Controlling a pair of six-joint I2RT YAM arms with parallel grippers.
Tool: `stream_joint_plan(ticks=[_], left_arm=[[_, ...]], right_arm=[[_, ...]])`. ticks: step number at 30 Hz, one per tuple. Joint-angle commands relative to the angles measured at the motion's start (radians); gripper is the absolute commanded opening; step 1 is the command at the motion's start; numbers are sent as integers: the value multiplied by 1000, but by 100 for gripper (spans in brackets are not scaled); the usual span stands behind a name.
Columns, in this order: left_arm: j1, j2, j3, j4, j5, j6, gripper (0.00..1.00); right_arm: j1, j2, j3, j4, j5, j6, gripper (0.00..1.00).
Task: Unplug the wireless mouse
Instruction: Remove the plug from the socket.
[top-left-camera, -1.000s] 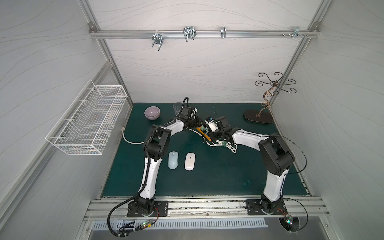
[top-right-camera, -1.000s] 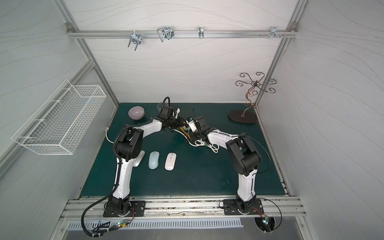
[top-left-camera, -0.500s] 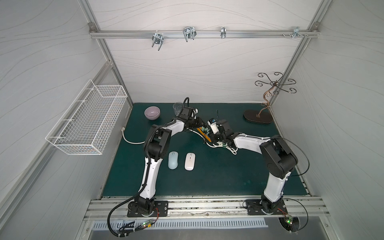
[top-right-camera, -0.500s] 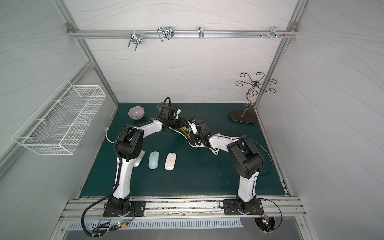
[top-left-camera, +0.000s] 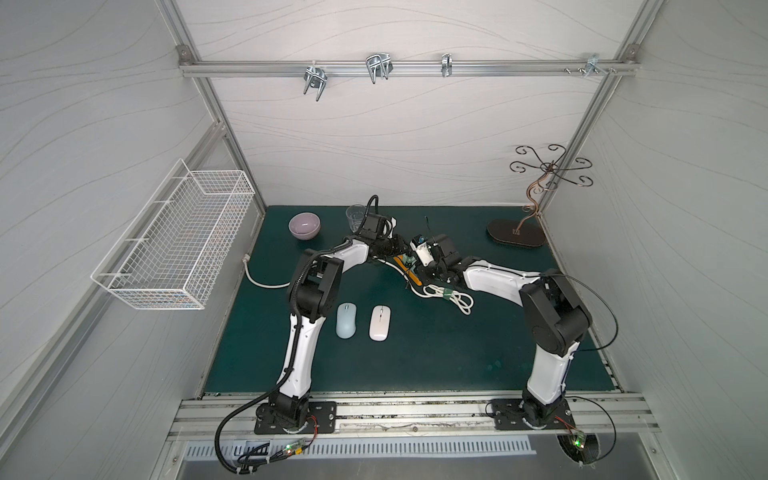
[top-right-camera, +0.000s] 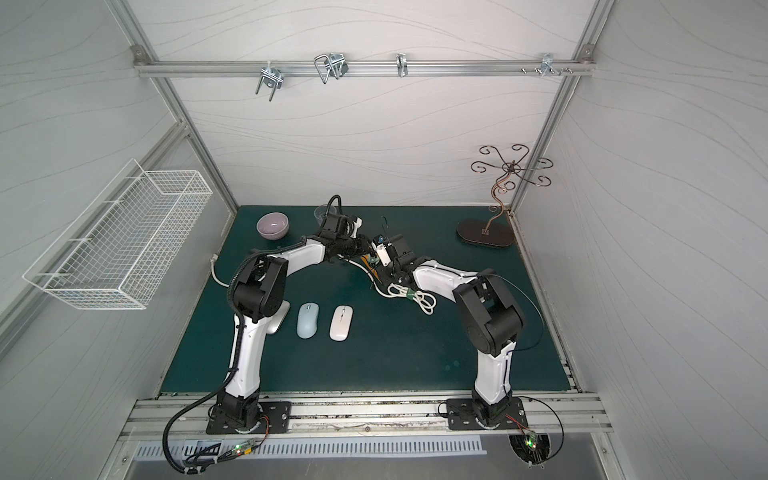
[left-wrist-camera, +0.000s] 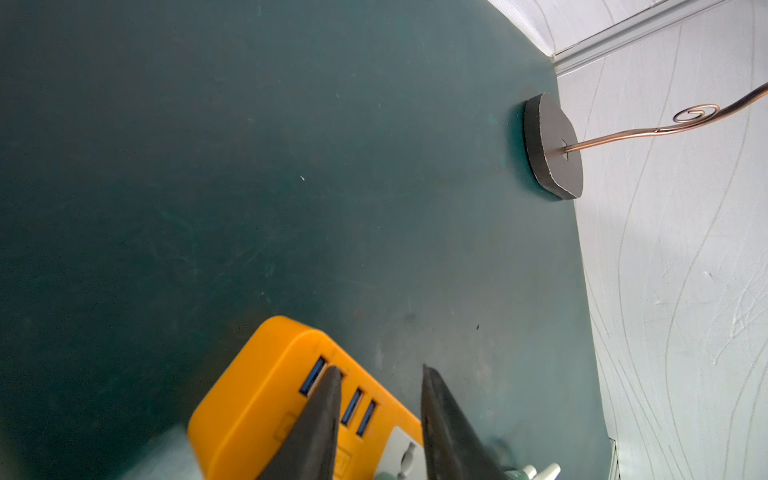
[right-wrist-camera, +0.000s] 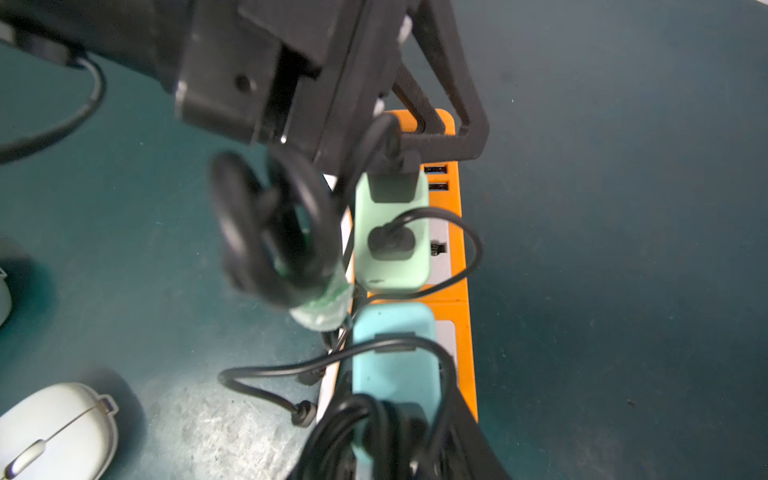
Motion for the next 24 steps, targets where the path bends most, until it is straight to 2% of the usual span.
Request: stream_joint_plan(ticks=[1, 7, 15, 24], left_arm=[[-9, 88, -27, -171, -22, -17, 37], [-6, 86, -29, -173, -24, -19, 37], [-5, 90, -36, -175, -23, -20, 36], [-5, 97, -37, -181, -22, -17, 36]], right_arm=[[15, -13, -28, 24, -6, 5, 0], [21, -23, -127, 36, 11, 81, 0], [32, -33, -155, 48, 9, 128, 0], [38, -24, 2, -23, 21, 42, 0]])
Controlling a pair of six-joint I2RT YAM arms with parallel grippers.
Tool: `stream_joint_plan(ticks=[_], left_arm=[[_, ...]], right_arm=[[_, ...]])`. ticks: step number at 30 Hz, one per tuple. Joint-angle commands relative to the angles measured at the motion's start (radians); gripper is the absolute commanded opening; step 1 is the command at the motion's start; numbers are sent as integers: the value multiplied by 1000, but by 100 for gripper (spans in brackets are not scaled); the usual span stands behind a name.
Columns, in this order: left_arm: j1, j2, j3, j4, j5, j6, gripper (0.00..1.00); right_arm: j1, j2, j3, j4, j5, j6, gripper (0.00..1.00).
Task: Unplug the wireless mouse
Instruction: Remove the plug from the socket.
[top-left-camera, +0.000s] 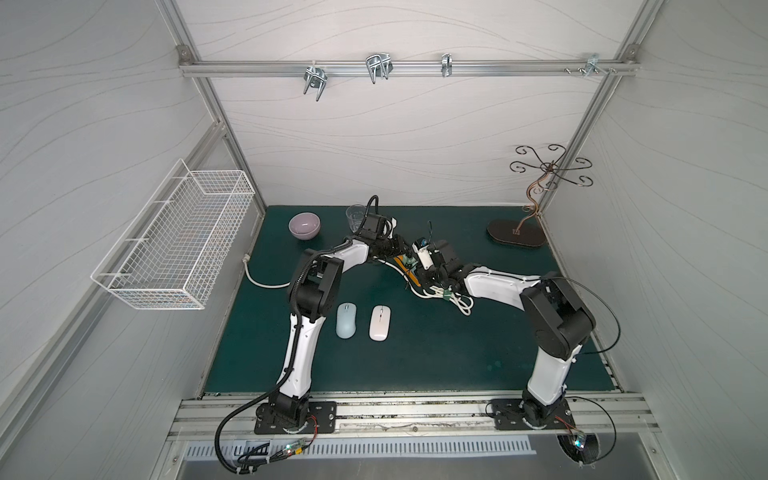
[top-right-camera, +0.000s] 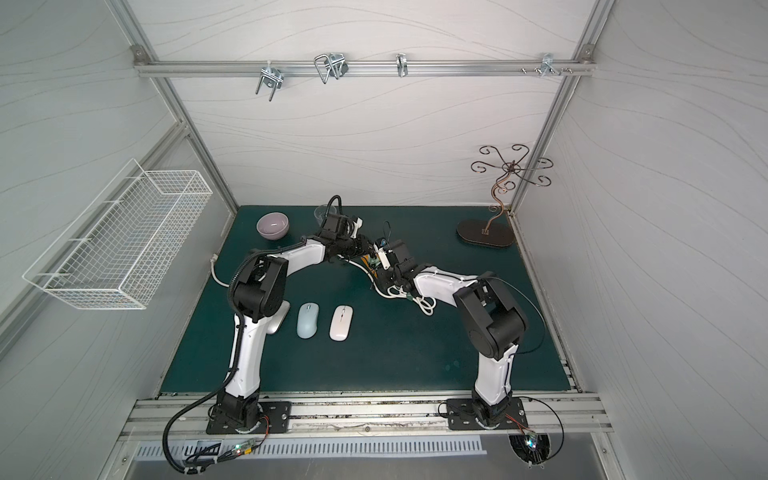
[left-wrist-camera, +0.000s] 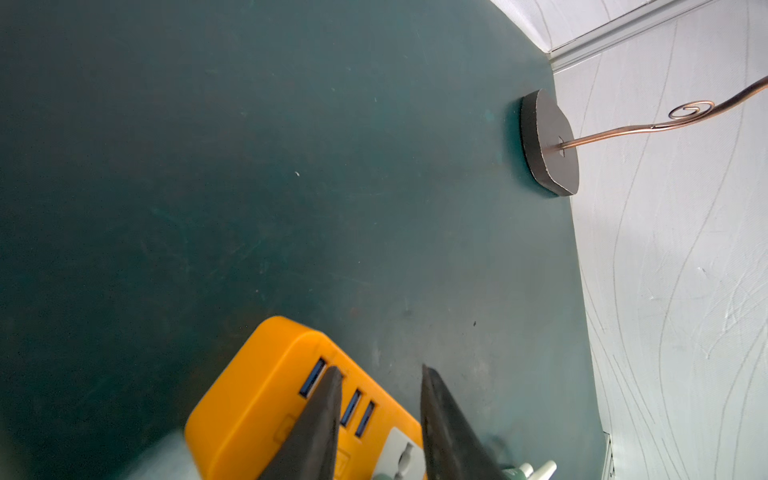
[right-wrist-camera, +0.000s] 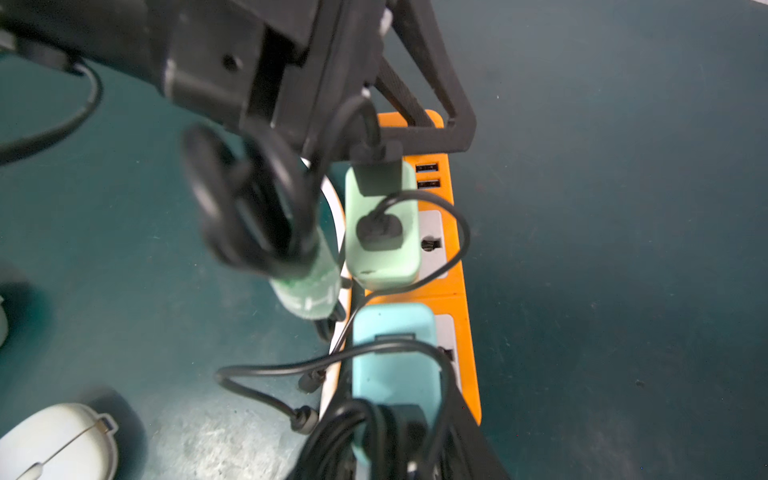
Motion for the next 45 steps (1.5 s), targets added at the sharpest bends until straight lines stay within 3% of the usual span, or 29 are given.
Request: stream_joint_plan(ticks=[1, 6, 19, 33, 45], left_arm=[[-5, 95, -35, -184, -37, -17, 36], [-6, 98, -37, -182, -36, -19, 36], [-5, 107, -37, -181, -35, -24, 36], [-4, 118, -37, -179, -25, -29, 36], [-1, 118, -37, -181, -20, -32, 36]], right_arm=[[17, 7, 76, -94, -25, -39, 0], [17, 26, 112, -111, -32, -44, 0], [17, 3, -57, -46, -22, 46, 0], [18, 65, 190, -176, -11, -51, 0], [17, 35, -21, -127, 1, 68, 0]])
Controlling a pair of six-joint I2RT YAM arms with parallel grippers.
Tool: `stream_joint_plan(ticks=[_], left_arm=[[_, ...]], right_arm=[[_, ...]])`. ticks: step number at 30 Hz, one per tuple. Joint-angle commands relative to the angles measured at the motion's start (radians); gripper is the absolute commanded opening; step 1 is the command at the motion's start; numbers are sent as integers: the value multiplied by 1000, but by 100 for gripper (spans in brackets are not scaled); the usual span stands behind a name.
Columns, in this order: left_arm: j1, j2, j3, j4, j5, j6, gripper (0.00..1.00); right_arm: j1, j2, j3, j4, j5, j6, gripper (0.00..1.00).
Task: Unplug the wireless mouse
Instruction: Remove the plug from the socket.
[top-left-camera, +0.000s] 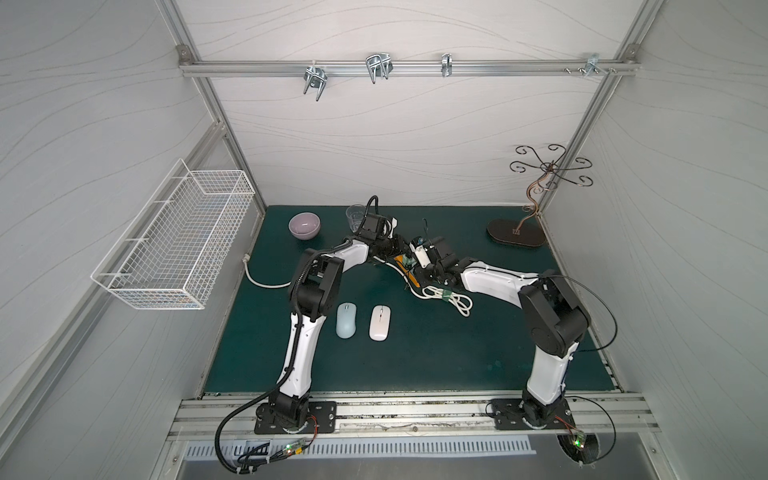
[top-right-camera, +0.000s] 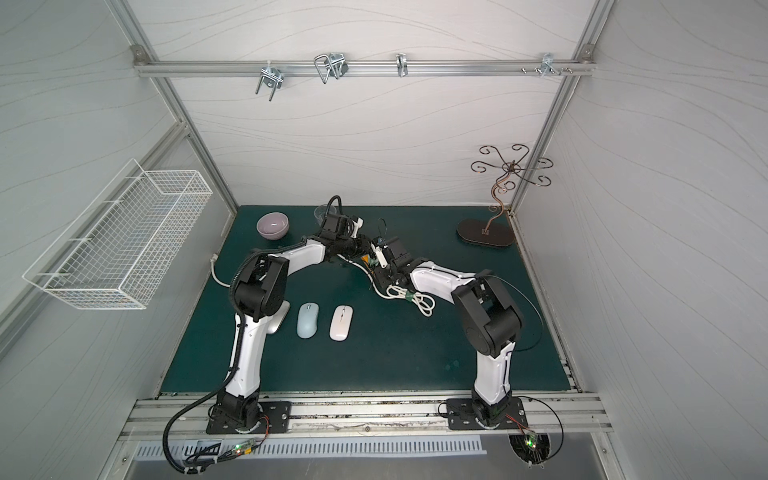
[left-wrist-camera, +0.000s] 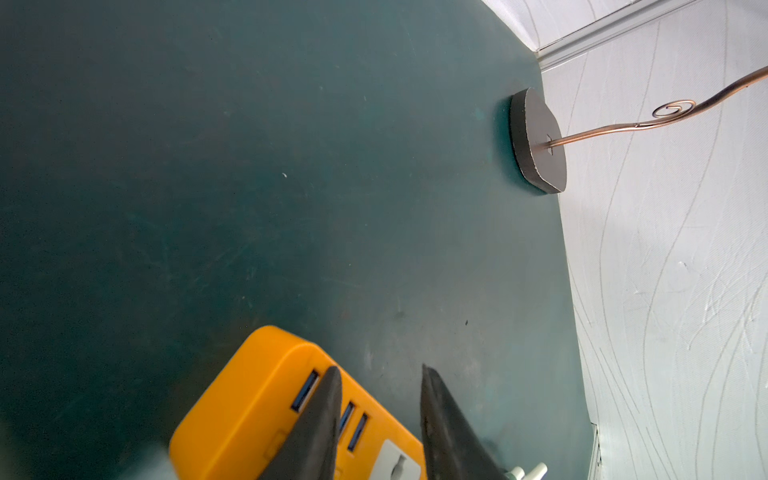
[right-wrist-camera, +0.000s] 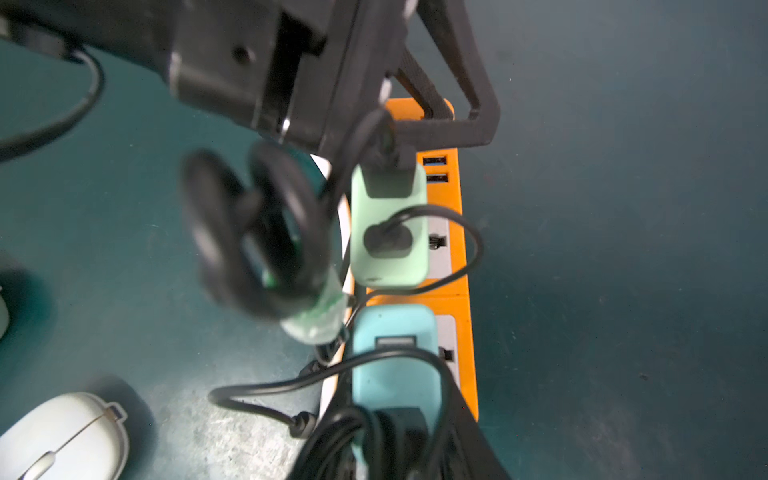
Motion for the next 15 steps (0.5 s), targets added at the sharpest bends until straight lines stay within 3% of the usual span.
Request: stream_joint_plan(ticks=[1, 9, 15], left_arm=[[-4, 105, -42, -199, -53, -23, 36], [-3, 117, -42, -197, -43, -29, 36], [-3, 118, -38, -202, -42, -28, 36]], right_arm=[[10, 17, -71, -58, -1, 58, 0], [14, -32, -65, -23, 11, 60, 0], [19, -39, 52, -58, 19, 6, 0]])
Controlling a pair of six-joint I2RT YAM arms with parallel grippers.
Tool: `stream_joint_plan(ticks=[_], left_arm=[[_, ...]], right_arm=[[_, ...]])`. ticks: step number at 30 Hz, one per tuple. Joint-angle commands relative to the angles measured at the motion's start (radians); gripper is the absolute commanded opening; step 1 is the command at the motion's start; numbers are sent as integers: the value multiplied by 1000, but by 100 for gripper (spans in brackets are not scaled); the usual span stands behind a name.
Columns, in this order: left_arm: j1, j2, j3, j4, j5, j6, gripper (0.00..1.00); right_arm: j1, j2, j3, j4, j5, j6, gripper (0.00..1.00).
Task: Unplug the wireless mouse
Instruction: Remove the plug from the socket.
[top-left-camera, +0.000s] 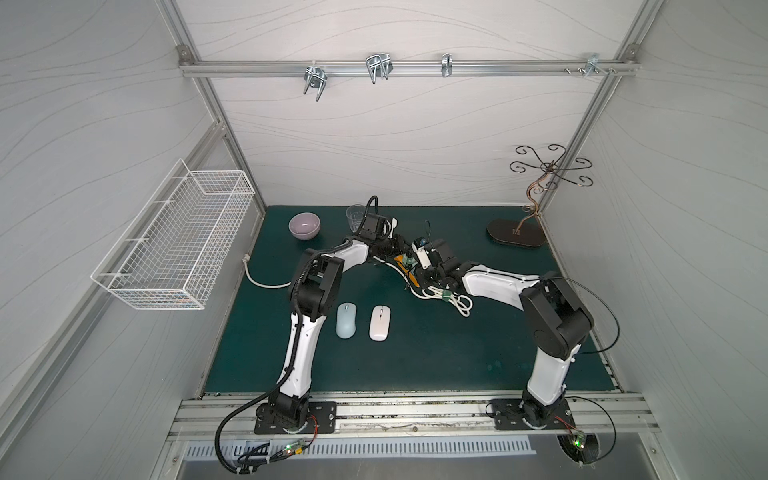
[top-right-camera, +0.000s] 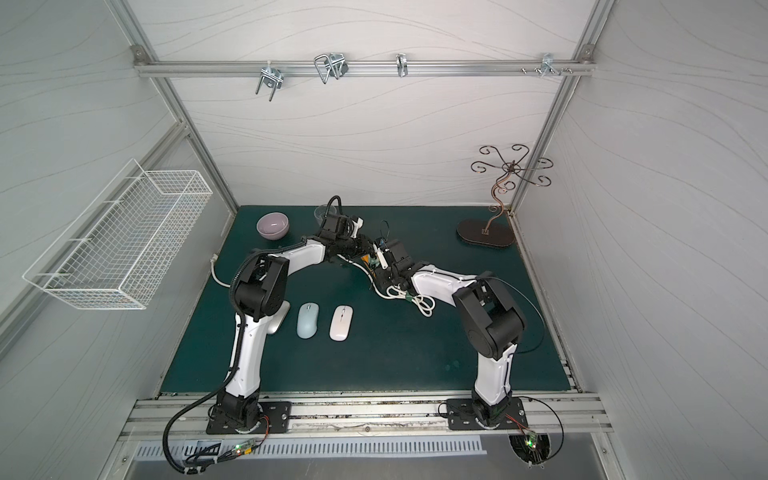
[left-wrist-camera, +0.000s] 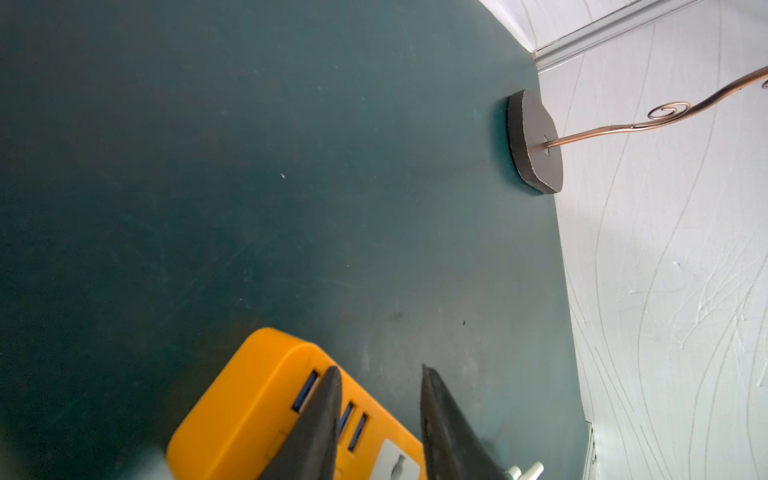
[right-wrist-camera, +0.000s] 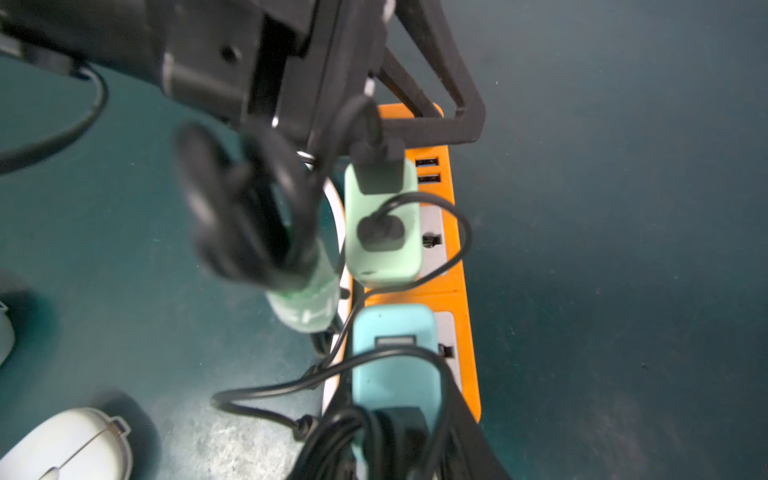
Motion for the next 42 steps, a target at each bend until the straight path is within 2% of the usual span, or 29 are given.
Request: stream_joint_plan(ticks=[1, 12, 24, 33, 42], left_arm=[[-5, 112, -43, -211, -56, -22, 36], [-5, 114, -40, -220, -54, -15, 36], [-5, 114, -50, -212, -49, -16, 37], [-5, 112, -55, -204, -47, -23, 37], [-4, 111, -62, -200, -48, -35, 37]], right_arm=[[15, -17, 77, -75, -3, -32, 0], [56, 56, 198, -146, 50, -138, 0], [49, 121, 286, -200, 25, -142, 0], [4, 30, 122, -100, 3, -32, 0], [2, -63, -57, 27, 40, 62, 0]])
